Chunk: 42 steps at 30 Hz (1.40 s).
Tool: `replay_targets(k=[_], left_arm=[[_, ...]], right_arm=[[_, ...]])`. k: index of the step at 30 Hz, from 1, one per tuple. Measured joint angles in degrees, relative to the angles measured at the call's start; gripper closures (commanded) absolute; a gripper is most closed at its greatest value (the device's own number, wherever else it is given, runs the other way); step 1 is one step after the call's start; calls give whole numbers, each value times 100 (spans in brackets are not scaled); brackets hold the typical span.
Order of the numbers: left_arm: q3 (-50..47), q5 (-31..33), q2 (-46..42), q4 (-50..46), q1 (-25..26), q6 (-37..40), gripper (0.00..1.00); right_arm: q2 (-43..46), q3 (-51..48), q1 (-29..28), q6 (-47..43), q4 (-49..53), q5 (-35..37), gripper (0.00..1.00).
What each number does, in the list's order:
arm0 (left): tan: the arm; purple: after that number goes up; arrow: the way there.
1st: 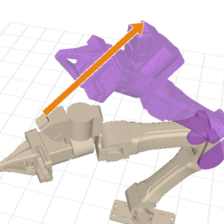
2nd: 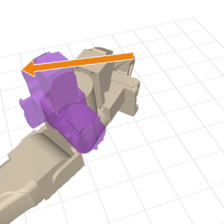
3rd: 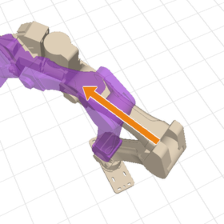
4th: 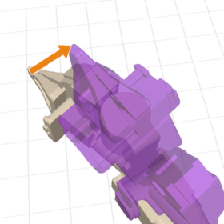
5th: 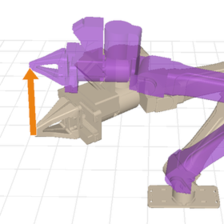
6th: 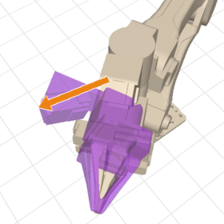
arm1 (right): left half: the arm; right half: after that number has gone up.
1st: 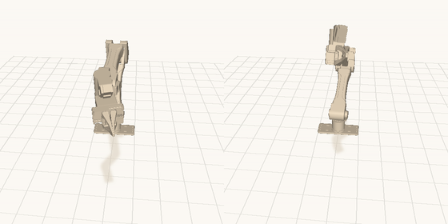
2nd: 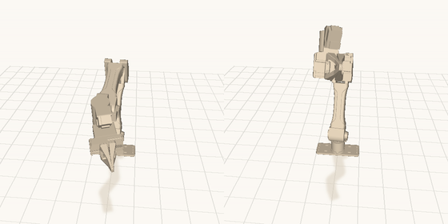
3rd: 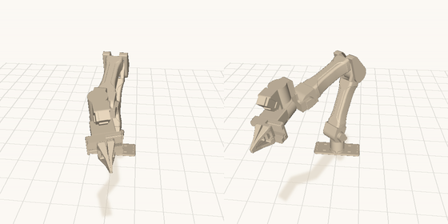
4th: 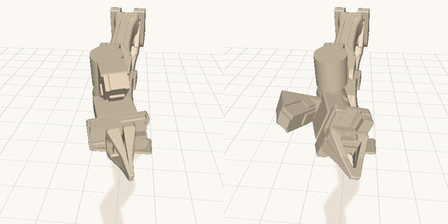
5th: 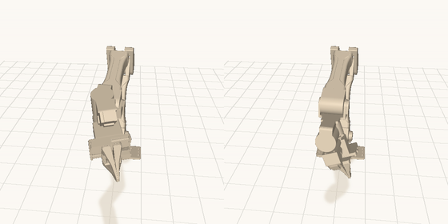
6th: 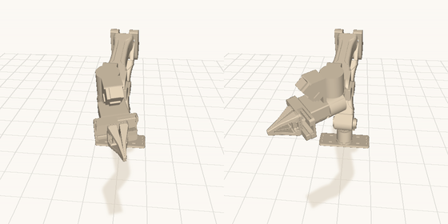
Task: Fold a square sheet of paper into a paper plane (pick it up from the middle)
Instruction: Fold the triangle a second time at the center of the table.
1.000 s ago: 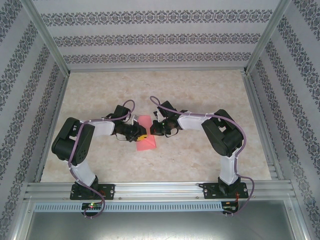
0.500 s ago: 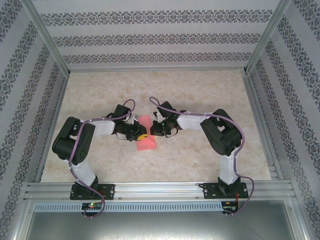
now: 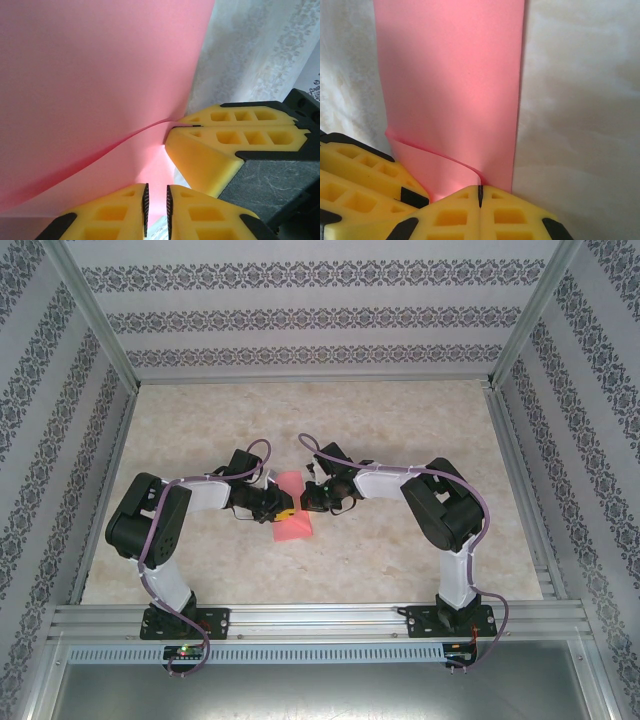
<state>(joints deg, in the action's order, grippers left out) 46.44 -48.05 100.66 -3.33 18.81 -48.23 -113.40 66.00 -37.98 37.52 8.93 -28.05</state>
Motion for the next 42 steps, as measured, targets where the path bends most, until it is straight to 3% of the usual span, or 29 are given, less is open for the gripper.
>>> replay_targets(k=[42], left_arm=[[0,28,98,-4,24,44,80]], right_arm=[[107,-90,-2,2,50,125,97]])
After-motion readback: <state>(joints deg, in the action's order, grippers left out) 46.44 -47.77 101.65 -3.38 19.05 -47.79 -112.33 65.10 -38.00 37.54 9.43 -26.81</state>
